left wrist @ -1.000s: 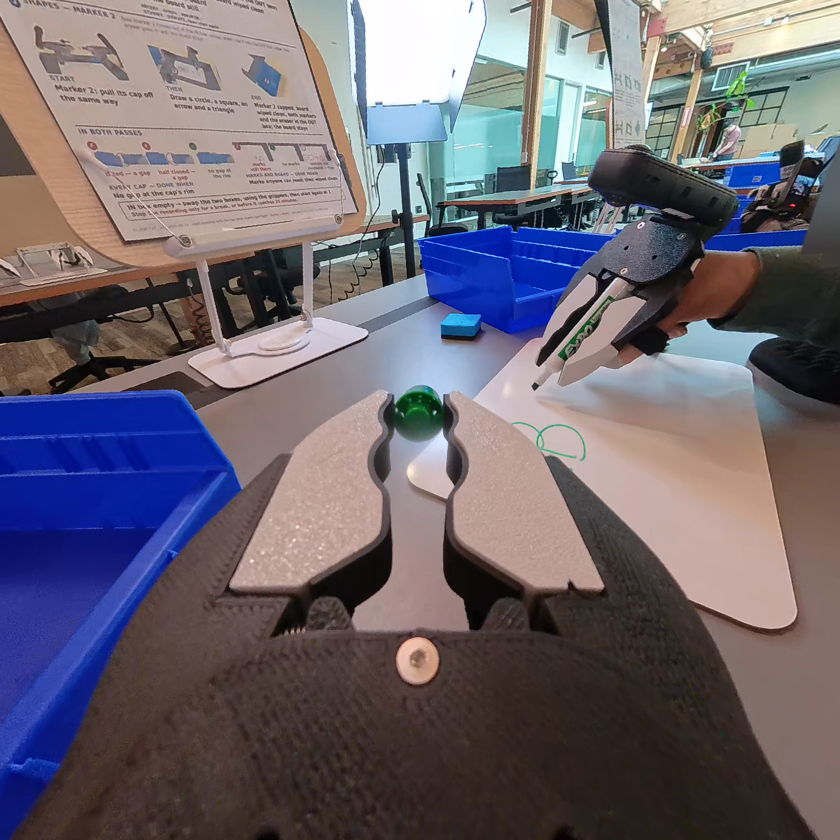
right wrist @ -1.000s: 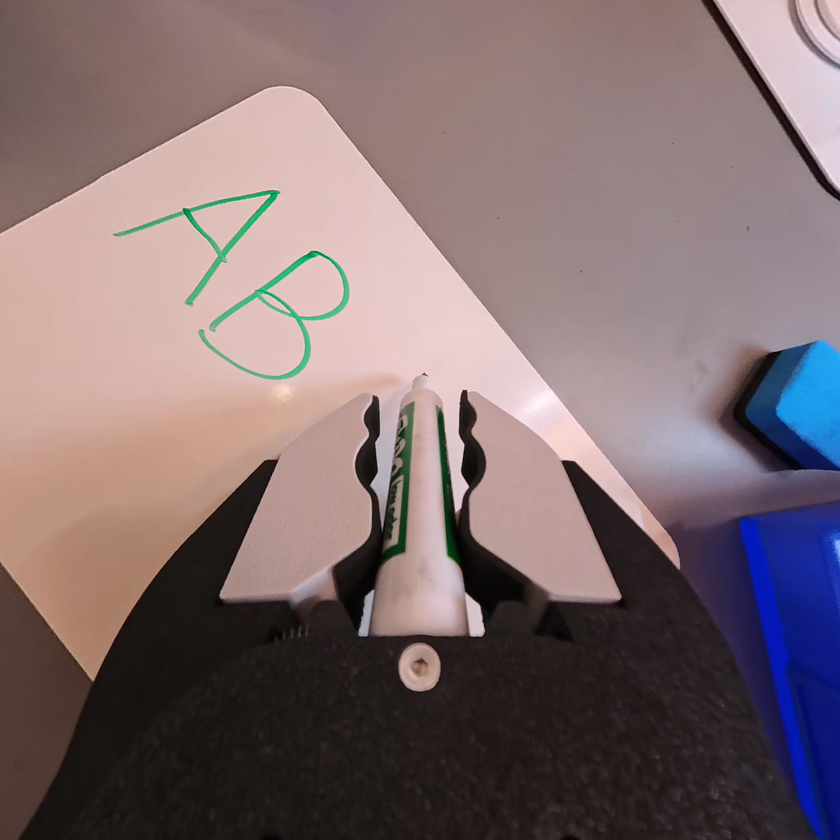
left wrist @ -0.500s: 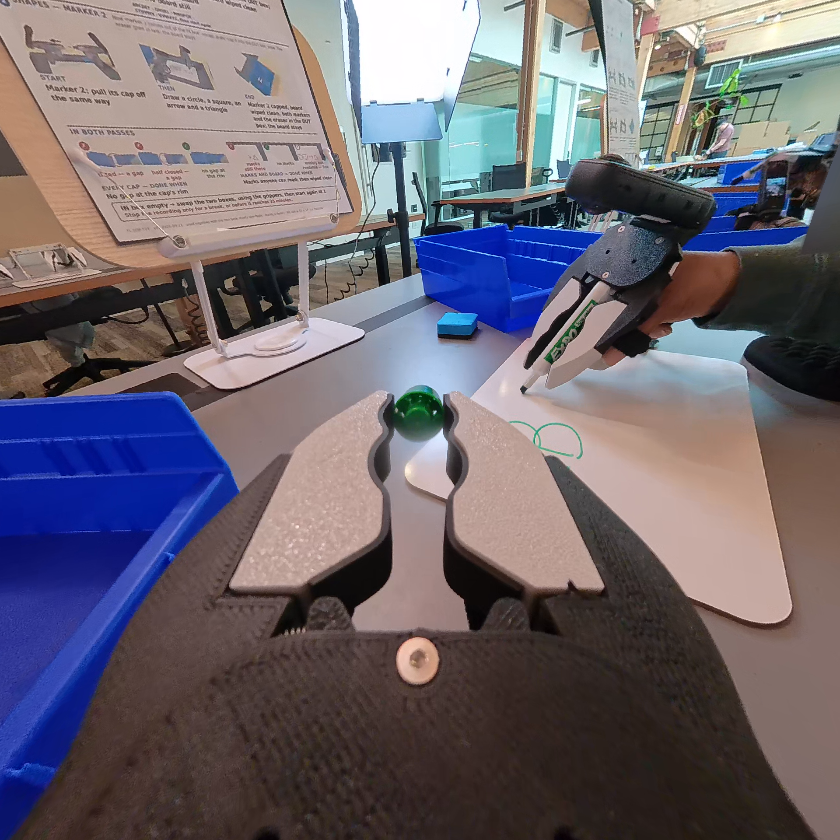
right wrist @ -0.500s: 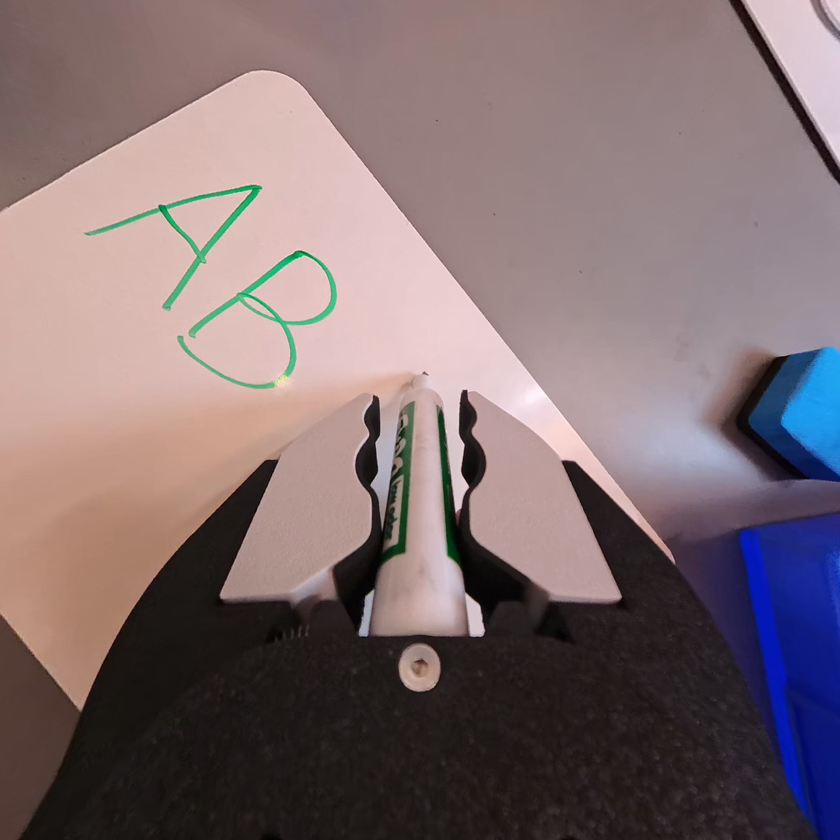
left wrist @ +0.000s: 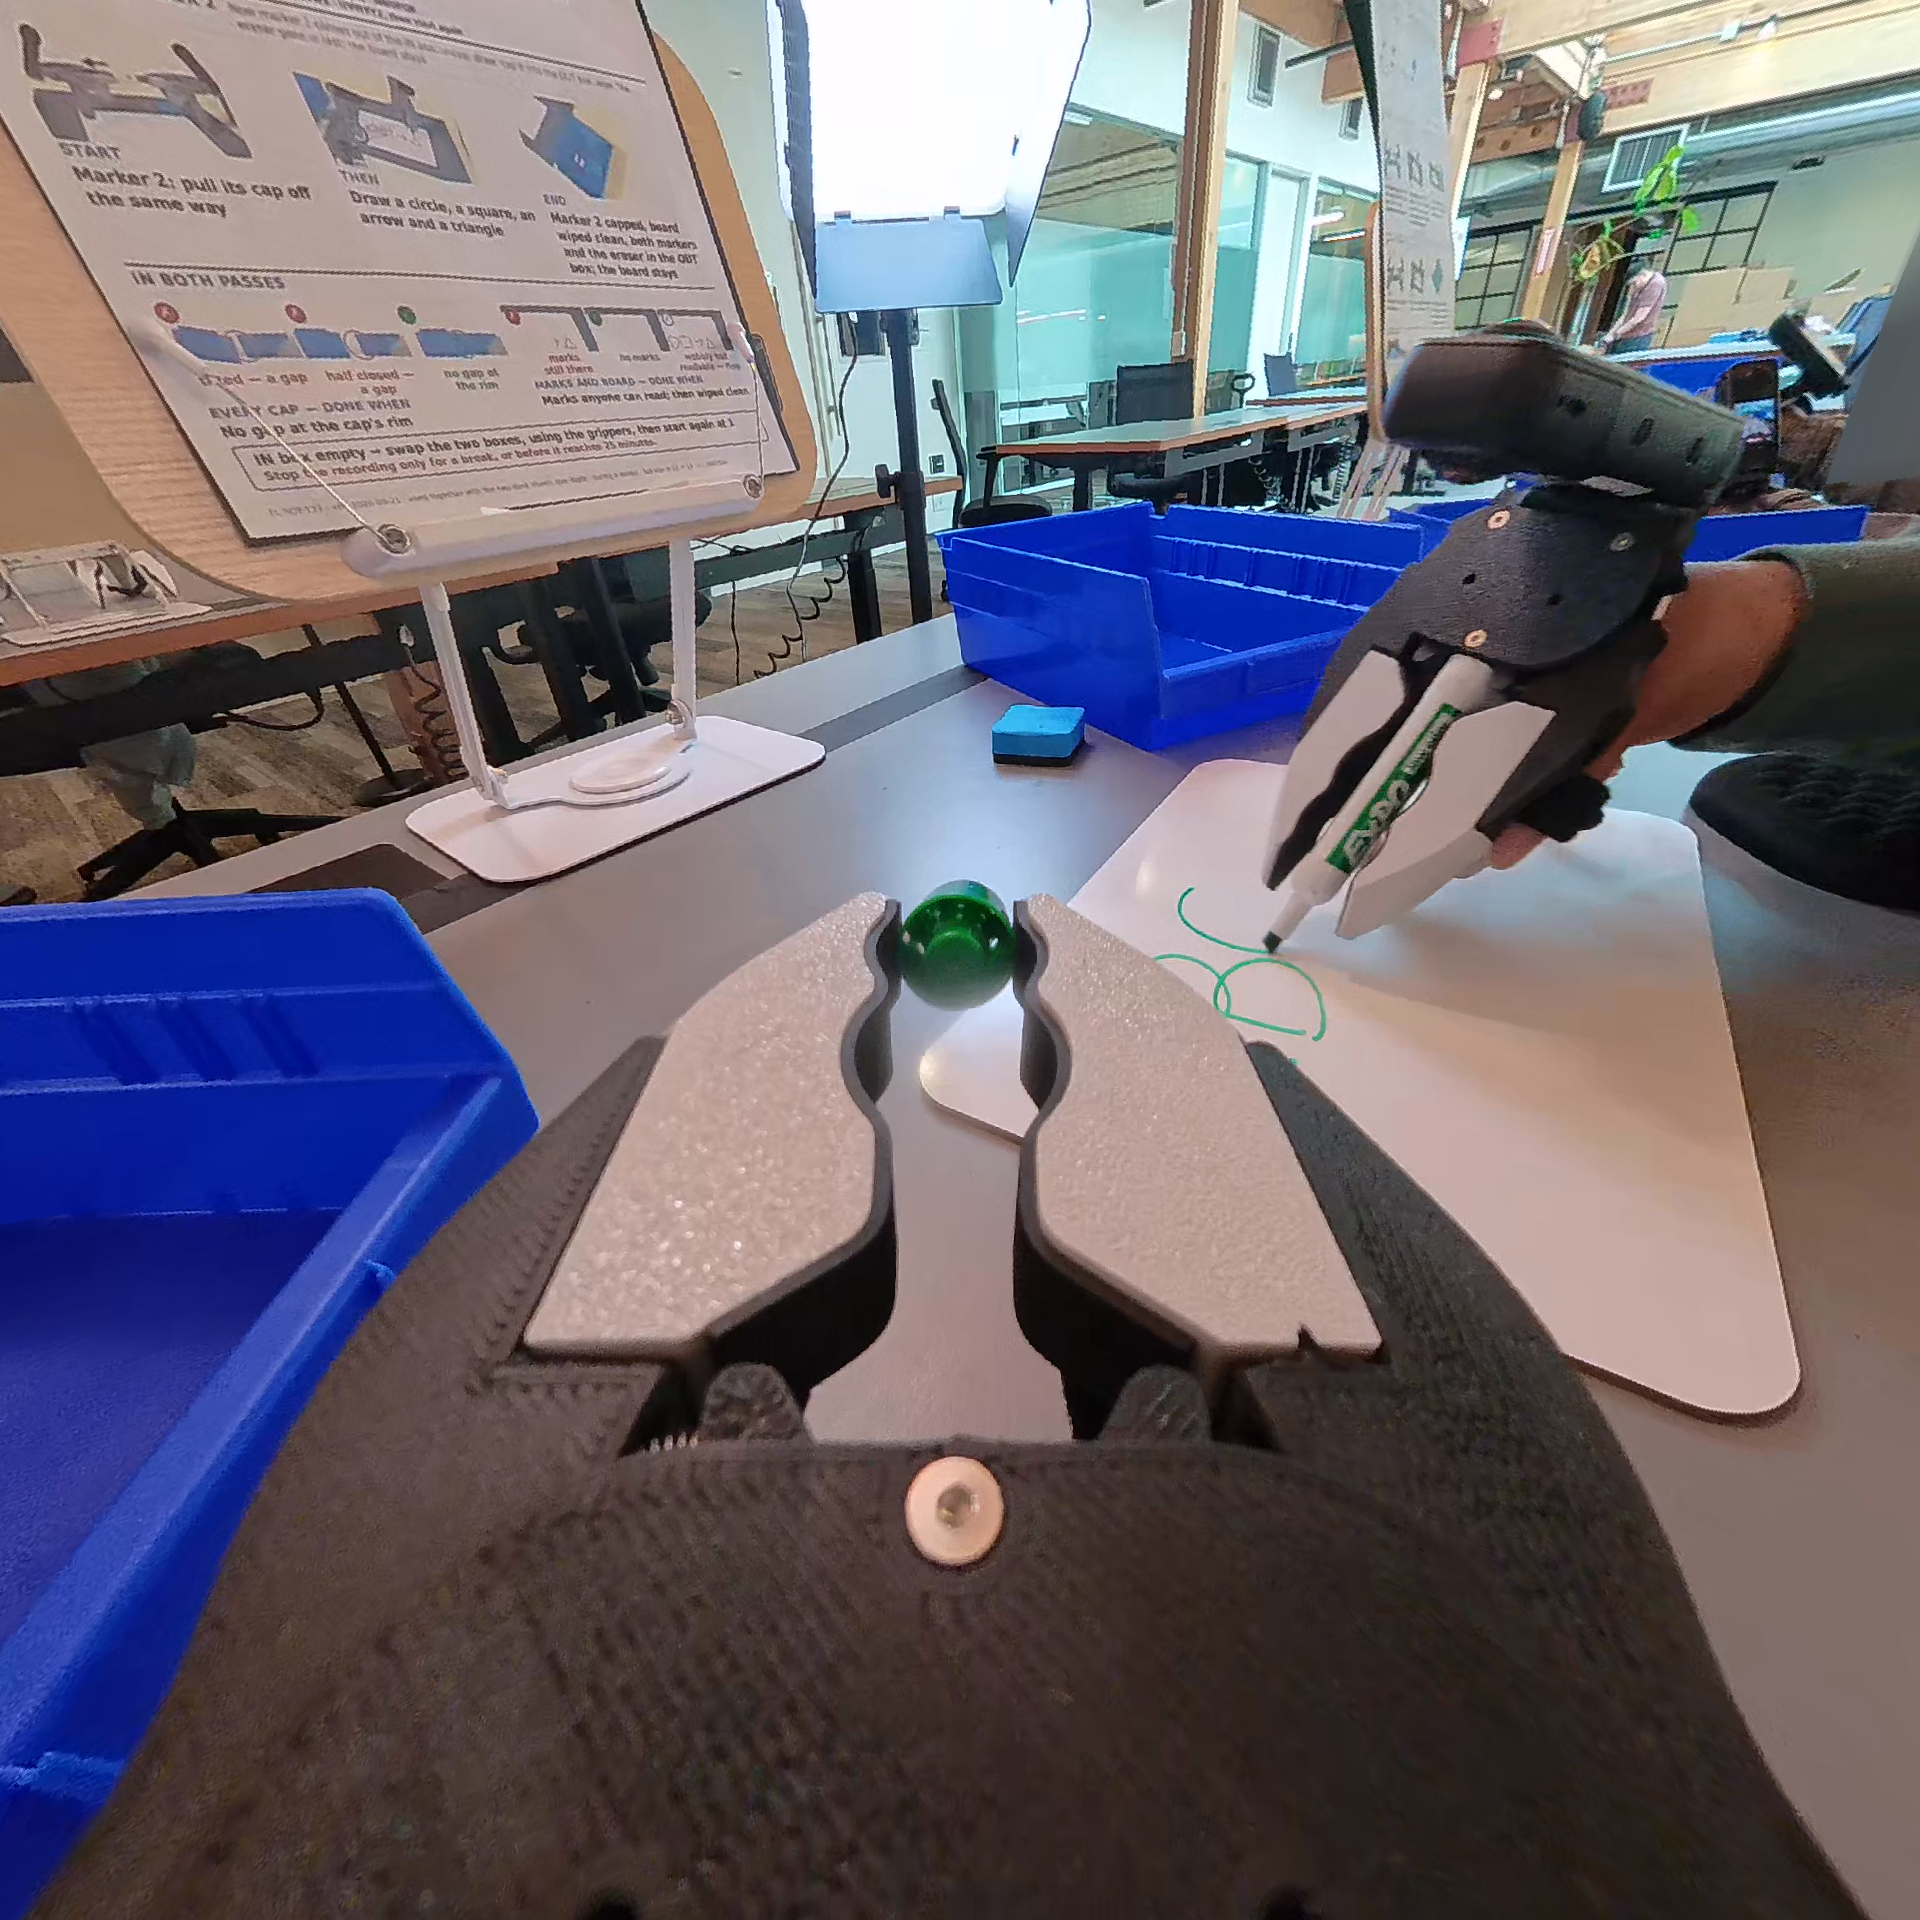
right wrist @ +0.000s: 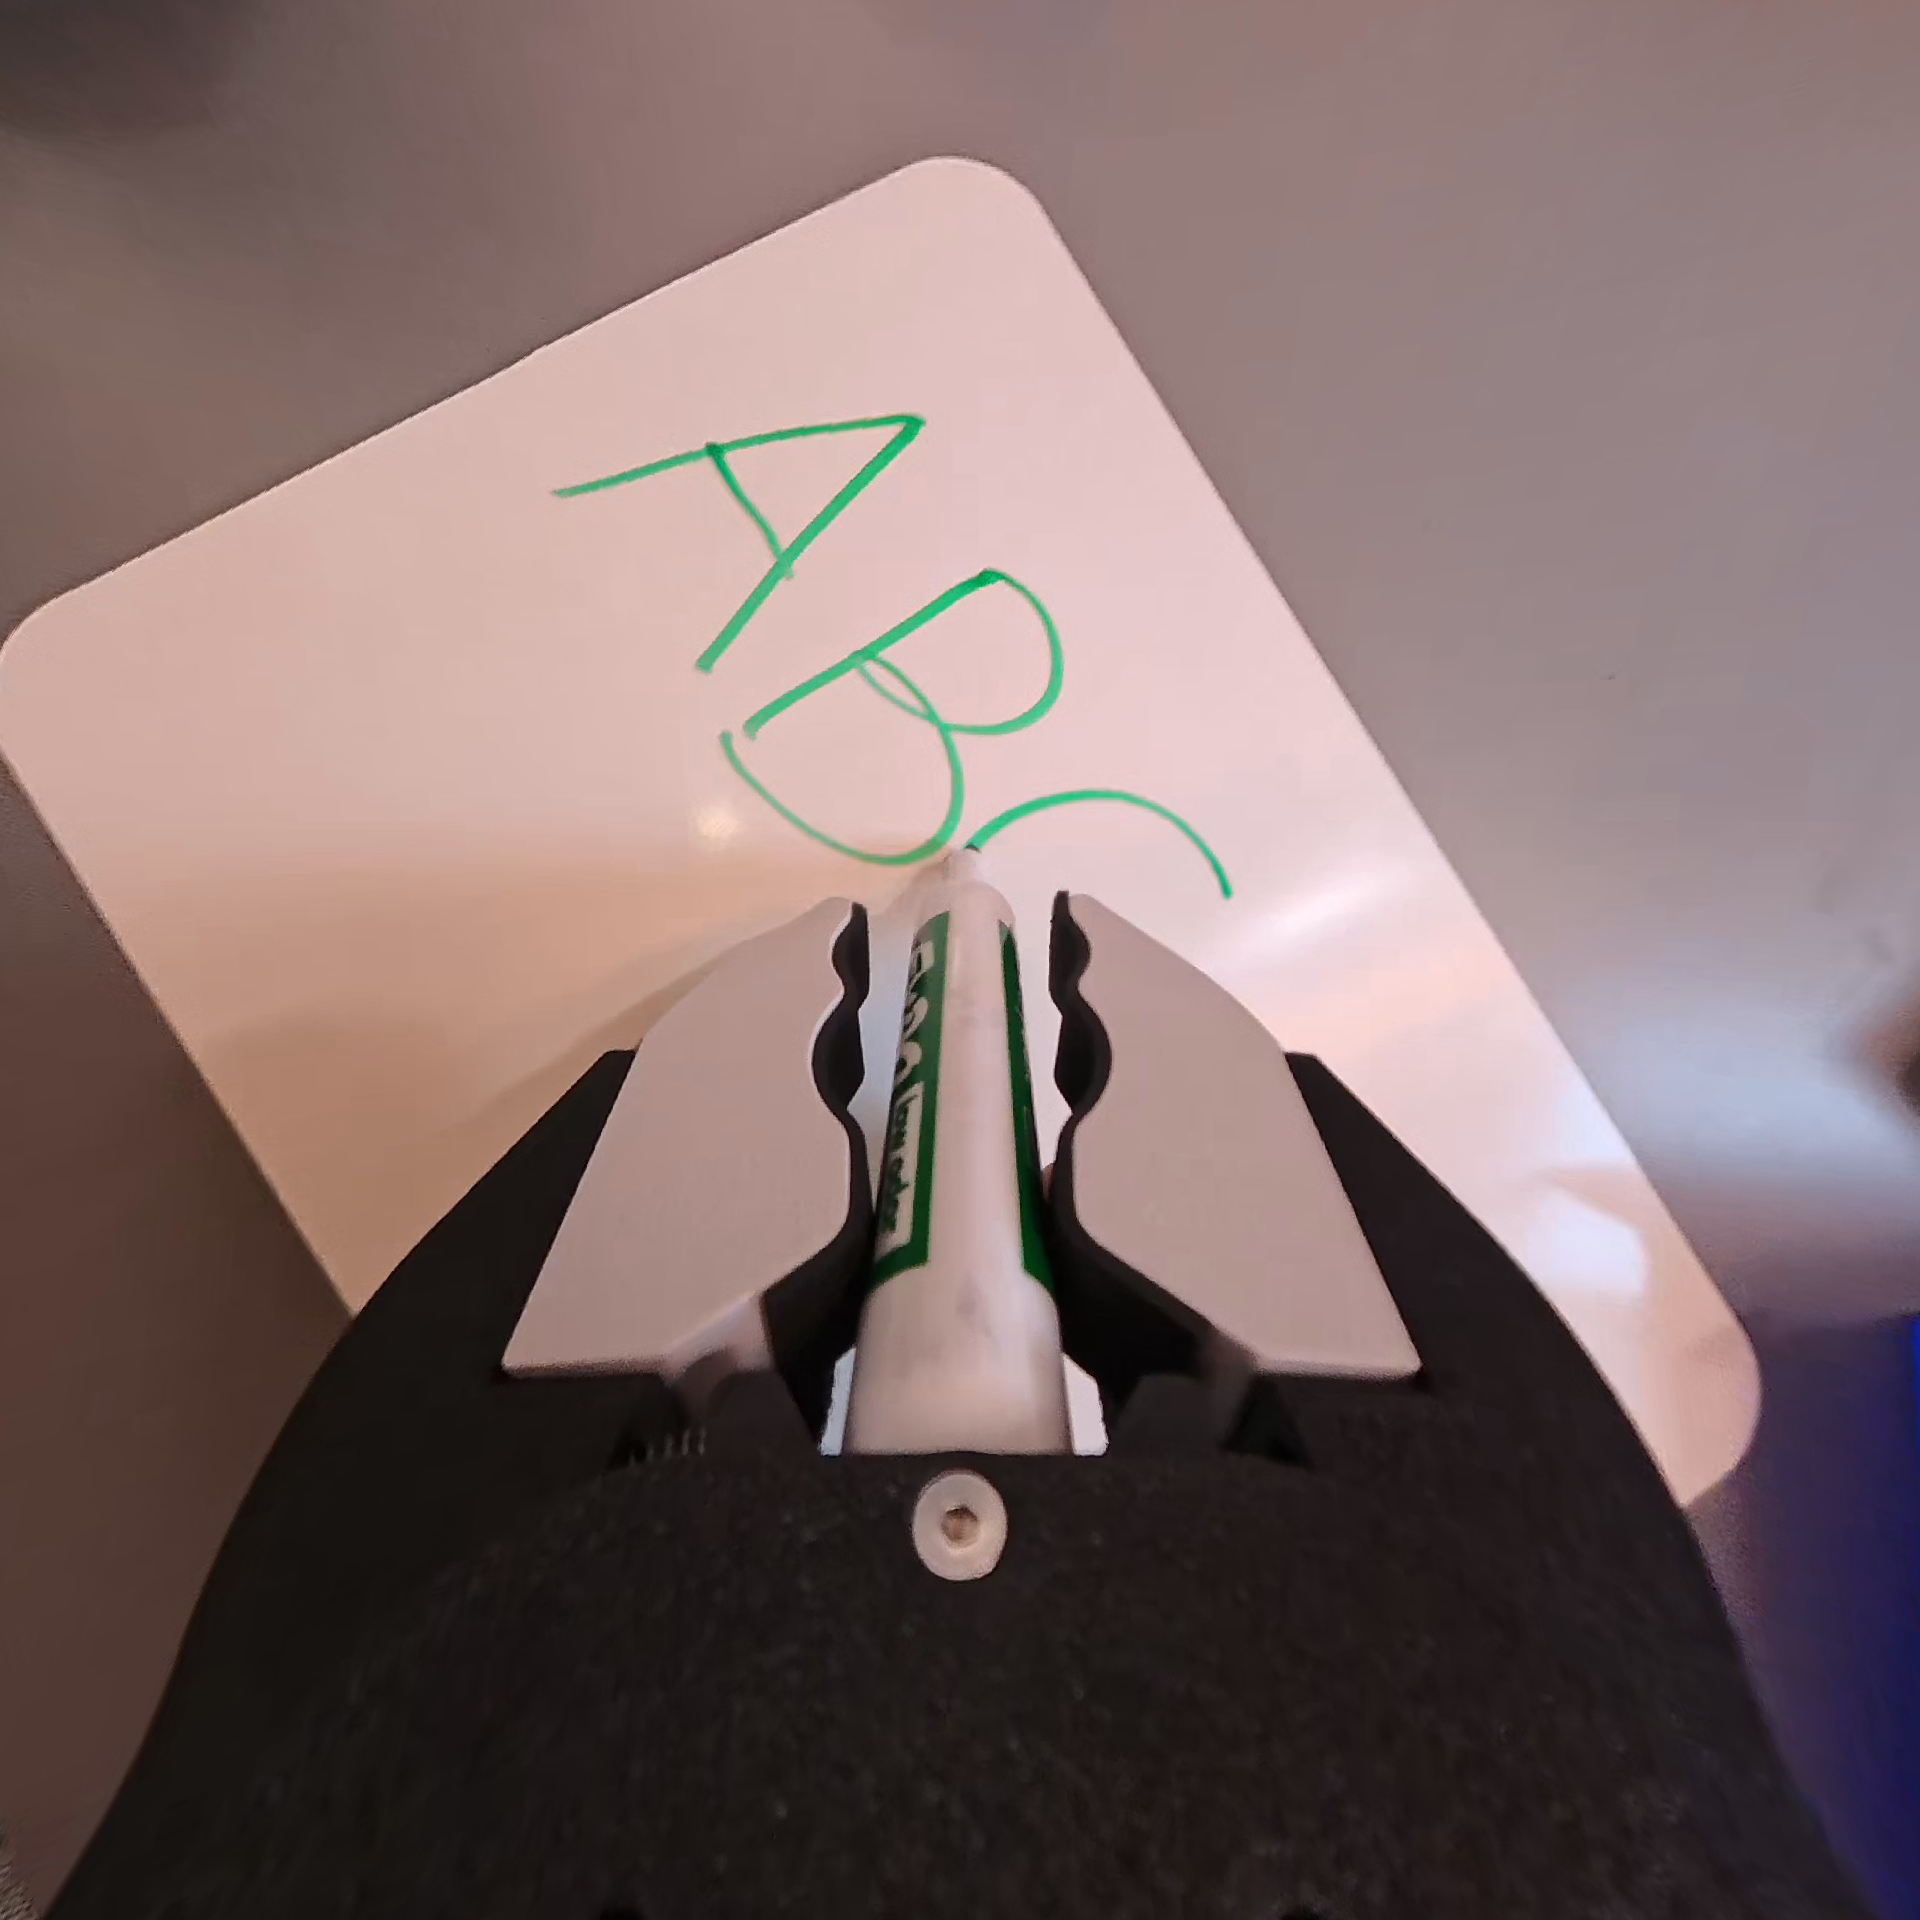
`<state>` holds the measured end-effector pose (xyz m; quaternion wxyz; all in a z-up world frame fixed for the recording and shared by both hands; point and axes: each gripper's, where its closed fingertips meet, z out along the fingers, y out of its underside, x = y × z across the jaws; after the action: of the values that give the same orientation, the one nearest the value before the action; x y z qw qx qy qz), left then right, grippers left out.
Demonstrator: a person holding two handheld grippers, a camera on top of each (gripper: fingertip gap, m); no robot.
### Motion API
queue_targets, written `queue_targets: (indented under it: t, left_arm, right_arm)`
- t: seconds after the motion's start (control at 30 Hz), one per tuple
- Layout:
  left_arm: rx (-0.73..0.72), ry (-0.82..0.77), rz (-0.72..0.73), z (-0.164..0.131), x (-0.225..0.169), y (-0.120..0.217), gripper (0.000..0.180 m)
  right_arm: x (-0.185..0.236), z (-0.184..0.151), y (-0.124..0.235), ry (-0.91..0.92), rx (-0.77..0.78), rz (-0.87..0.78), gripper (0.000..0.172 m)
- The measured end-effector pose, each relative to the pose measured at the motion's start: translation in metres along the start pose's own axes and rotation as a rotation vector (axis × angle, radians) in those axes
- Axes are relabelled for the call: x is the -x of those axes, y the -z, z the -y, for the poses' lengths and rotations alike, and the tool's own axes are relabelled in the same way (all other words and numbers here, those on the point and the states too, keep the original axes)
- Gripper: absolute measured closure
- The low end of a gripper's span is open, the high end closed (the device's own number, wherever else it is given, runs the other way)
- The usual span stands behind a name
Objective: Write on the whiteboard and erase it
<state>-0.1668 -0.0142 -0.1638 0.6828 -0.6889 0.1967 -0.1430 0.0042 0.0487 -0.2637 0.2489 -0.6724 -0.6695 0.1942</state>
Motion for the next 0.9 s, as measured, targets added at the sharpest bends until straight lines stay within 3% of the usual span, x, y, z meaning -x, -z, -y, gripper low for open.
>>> queue_targets:
  t: [0.27, 0.57, 0.9]
  left_arm:
    - [0.013, -0.008, -0.012, -0.003, -0.004, -0.002, 0.160]
    - [0.020, -0.008, -0.017, -0.006, -0.004, -0.002, 0.160]
    - [0.019, -0.012, -0.019, -0.005, -0.004, -0.001, 0.160]
  right_arm:
    - [-0.007, -0.027, 0.020, -0.040, 0.031, -0.041, 0.137]
    - [-0.050, -0.018, 0.022, -0.085, -0.006, -0.118, 0.137]
    - [-0.065, -0.017, 0.007, -0.086, 0.029, -0.133, 0.137]
